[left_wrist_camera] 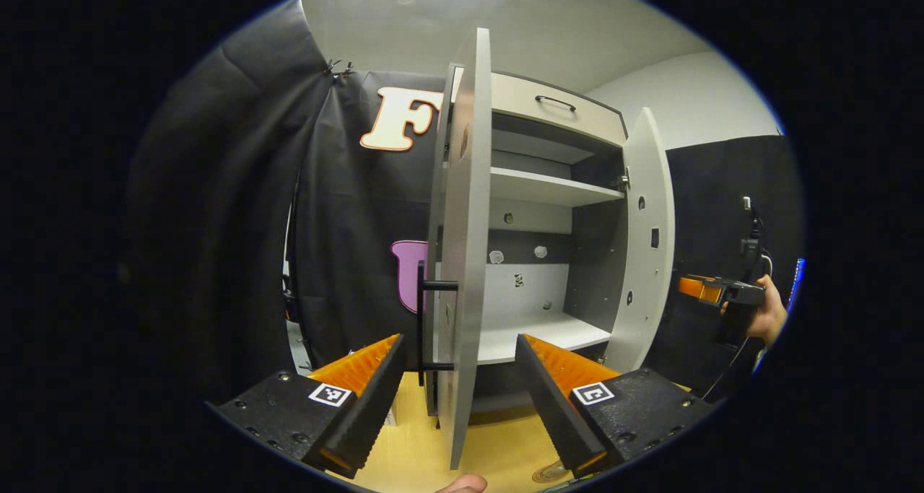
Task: Grasp the bottle in the cabinet with the left hand and place it on the coaster, then close the right door with the right hand and the left door with the left hand.
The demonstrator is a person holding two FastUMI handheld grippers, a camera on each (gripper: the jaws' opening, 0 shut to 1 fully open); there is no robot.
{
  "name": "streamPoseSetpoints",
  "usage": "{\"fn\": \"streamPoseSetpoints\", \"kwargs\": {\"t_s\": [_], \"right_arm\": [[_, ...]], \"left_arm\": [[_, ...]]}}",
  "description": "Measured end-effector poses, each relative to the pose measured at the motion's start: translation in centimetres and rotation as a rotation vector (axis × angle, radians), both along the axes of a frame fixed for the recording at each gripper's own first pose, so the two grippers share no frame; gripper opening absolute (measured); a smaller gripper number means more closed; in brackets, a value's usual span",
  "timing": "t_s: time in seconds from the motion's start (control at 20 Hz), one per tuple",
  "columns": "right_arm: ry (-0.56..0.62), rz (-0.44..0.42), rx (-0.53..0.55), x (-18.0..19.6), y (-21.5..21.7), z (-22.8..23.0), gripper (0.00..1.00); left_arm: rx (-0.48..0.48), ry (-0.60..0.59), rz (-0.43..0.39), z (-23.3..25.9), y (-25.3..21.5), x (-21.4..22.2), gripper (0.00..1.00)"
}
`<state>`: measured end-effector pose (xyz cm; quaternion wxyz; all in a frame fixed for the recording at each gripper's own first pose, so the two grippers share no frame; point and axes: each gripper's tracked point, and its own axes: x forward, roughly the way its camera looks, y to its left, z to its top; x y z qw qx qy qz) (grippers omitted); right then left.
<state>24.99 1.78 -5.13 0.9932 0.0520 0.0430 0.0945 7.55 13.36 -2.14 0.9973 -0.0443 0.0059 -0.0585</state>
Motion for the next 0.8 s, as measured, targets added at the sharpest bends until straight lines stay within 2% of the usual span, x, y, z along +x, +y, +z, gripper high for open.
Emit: {"fn": "streamPoseSetpoints", "kwargs": {"t_s": [0.05,0.1,0.3,0.4,0.5,0.6,0.65,0.8], "right_arm": [[-0.005,0.039,0.013,0.1,1.4,-0.1,0.84],[-0.013,0.057,0.014,0.0,2.4,-0.1,0.98],[-0.058,0.101,-0.103,-1.5,3.6,-0.9,0.95],[-0.040,0.137,-0.151,-3.5,3.8,-1.9,0.98],[-0.012,0.154,-0.175,-5.9,3.3,-2.8,0.93],[0.001,0.146,-0.136,-8.4,2.3,-2.4,0.93],[0.001,0.152,-0.109,-9.8,2.4,-2.1,0.98],[-0.022,0.125,-0.027,-12.7,1.2,-0.1,0.95]], "left_arm": [[0.006,-0.002,0.005,-0.1,0.5,0.0,0.95],[0.014,-0.003,0.015,-0.2,1.2,-0.1,0.95],[0.052,-0.012,0.080,-0.1,4.7,-0.7,0.94],[0.061,-0.022,0.114,0.0,6.5,-0.3,0.95],[0.053,-0.005,0.146,-0.4,8.2,0.2,0.95],[0.037,0.003,0.172,-0.4,9.7,0.6,0.95],[0.029,0.007,0.181,-0.5,10.1,1.1,0.95],[0.024,0.041,0.178,-1.3,10.8,3.0,0.95]]}}
